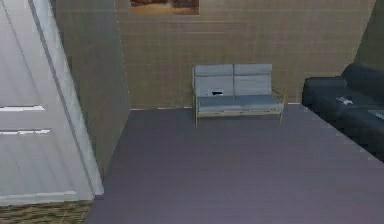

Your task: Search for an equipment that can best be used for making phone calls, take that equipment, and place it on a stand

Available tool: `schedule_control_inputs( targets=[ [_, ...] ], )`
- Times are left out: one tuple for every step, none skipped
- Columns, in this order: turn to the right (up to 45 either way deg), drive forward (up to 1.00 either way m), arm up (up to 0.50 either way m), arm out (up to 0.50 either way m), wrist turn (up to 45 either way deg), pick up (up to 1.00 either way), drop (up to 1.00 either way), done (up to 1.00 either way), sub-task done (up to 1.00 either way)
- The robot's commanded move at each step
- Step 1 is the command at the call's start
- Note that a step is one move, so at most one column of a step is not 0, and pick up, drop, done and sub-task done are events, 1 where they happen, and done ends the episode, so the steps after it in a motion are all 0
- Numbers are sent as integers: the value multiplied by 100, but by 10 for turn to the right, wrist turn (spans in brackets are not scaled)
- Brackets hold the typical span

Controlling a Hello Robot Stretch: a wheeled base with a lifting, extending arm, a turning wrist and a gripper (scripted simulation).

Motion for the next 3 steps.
schedule_control_inputs(
  targets=[
    [0, 100, 0, 0, 0, 0, 0, 0, 0],
    [-30, 0, 0, 0, 0, 0, 0, 0, 0],
    [0, 85, 0, 0, 0, 0, 0, 0, 0]
  ],
)
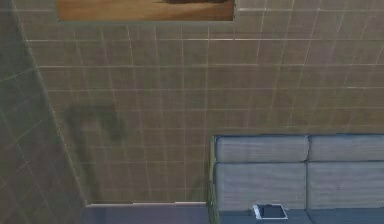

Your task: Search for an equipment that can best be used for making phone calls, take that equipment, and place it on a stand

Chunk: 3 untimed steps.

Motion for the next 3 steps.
schedule_control_inputs(
  targets=[
    [-450, 0, 0, 0, 0, 0, 0, 0, 0],
    [-150, 0, 0, 0, 0, 0, 0, 0, 0],
    [450, 0, 0, 0, 0, 0, 0, 0, 0]
  ],
)
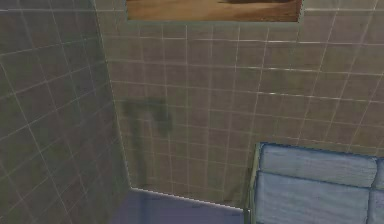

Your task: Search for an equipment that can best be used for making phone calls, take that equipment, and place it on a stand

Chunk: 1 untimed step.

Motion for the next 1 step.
schedule_control_inputs(
  targets=[
    [30, 0, 0, 0, 0, 0, 0, 0, 0]
  ],
)
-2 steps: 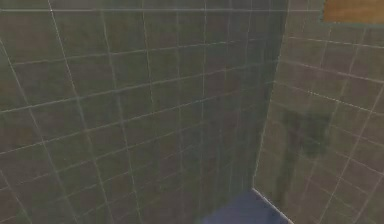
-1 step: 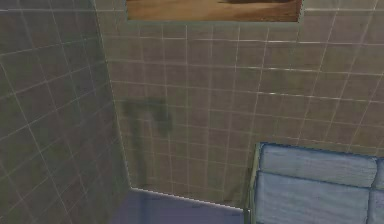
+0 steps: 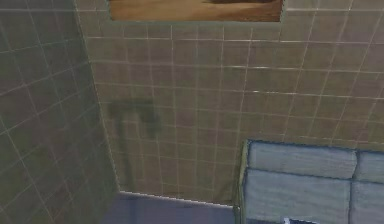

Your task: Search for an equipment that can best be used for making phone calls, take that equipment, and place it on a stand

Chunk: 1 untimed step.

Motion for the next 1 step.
schedule_control_inputs(
  targets=[
    [0, 95, 0, 0, 0, 0, 0, 0, 0]
  ],
)
